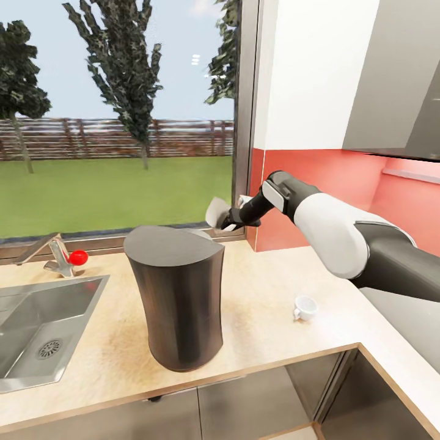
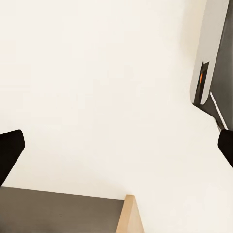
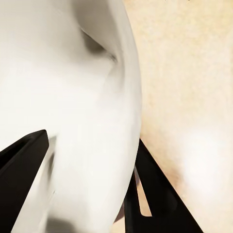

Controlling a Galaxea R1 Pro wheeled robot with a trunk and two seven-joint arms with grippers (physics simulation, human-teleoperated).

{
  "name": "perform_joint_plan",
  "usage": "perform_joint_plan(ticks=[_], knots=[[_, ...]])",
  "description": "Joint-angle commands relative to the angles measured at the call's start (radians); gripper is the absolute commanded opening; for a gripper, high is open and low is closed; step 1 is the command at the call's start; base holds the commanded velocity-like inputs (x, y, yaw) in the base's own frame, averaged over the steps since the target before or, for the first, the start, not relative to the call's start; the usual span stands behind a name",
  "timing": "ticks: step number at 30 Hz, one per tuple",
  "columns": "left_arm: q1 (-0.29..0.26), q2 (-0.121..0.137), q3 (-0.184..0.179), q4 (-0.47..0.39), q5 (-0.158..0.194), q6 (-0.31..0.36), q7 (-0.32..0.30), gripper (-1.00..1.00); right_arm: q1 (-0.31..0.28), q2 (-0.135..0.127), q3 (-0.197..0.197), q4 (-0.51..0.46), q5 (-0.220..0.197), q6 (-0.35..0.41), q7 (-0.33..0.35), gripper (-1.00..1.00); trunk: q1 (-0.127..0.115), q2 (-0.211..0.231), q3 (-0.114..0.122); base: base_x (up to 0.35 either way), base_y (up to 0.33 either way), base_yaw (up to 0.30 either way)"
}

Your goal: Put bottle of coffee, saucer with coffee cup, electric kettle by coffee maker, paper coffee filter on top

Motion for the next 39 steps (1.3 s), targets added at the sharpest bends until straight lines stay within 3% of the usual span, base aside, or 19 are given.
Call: perform_joint_plan(ticks=[1, 19, 39], knots=[[-0.001, 0.000, 0.001, 0.001, -0.002, 0.001, 0.002, 1.00, -0.001, 0.000, -0.007, -0.002, 0.010, 0.004, 0.004, -1.00, 0.001, -0.002, -0.002, 0.000, 0.000, 0.000], [0.012, -0.001, 0.003, 0.001, -0.001, 0.001, 0.004, 1.00, -0.001, 0.000, -0.007, 0.000, 0.010, 0.003, 0.004, -1.00, 0.001, -0.002, -0.004, 0.091, 0.000, 0.006], [0.012, 0.000, 0.004, 0.001, -0.001, 0.001, 0.004, 1.00, -0.001, 0.000, -0.006, 0.003, 0.011, 0.003, 0.004, -1.00, 0.001, -0.002, -0.027, 0.001, 0.000, 0.150]])
